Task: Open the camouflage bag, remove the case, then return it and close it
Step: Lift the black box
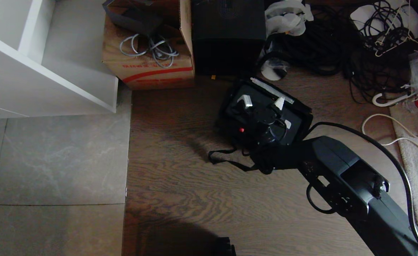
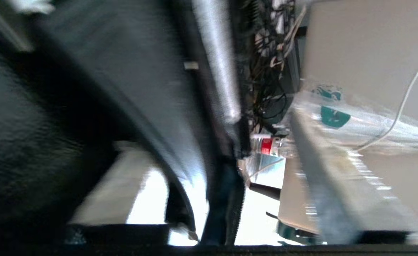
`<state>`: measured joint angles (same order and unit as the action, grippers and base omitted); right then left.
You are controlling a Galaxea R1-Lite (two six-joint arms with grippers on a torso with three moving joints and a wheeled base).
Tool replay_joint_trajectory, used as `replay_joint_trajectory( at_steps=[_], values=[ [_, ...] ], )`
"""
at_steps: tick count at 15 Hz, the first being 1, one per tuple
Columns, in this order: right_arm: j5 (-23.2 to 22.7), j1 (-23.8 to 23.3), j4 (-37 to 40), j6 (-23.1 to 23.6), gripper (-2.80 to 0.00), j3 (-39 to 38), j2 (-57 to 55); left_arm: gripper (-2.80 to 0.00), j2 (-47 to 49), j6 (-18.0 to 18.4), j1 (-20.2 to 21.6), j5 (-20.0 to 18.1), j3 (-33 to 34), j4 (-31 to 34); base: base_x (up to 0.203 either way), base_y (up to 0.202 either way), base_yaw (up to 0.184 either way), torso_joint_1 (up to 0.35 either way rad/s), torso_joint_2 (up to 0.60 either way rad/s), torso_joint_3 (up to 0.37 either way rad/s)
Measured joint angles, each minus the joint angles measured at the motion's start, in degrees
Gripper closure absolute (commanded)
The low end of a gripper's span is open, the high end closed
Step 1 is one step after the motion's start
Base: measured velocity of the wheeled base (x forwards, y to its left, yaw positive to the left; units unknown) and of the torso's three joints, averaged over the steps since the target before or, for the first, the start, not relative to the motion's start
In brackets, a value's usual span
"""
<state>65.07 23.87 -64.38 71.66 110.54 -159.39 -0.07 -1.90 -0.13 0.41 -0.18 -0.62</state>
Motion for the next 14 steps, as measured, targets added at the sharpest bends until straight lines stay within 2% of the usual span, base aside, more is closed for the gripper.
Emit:
replay_joint_trajectory(
  at_steps=[5, 14],
  values=[
    [0.4, 0.6, 0.0, -0.1, 0.00, -1.0, -0.3, 0.00, 0.0, 0.0, -0.1, 0.0, 0.0, 0.0, 0.000, 0.000, 0.000, 0.000, 0.00, 0.000],
    [3.3, 9.4, -1.4, -0.5, 0.00, -6.4, 5.0, 0.00, 0.0, 0.0, -0.1, 0.0, 0.0, 0.0, 0.000, 0.000, 0.000, 0.000, 0.00, 0.000]
  ],
)
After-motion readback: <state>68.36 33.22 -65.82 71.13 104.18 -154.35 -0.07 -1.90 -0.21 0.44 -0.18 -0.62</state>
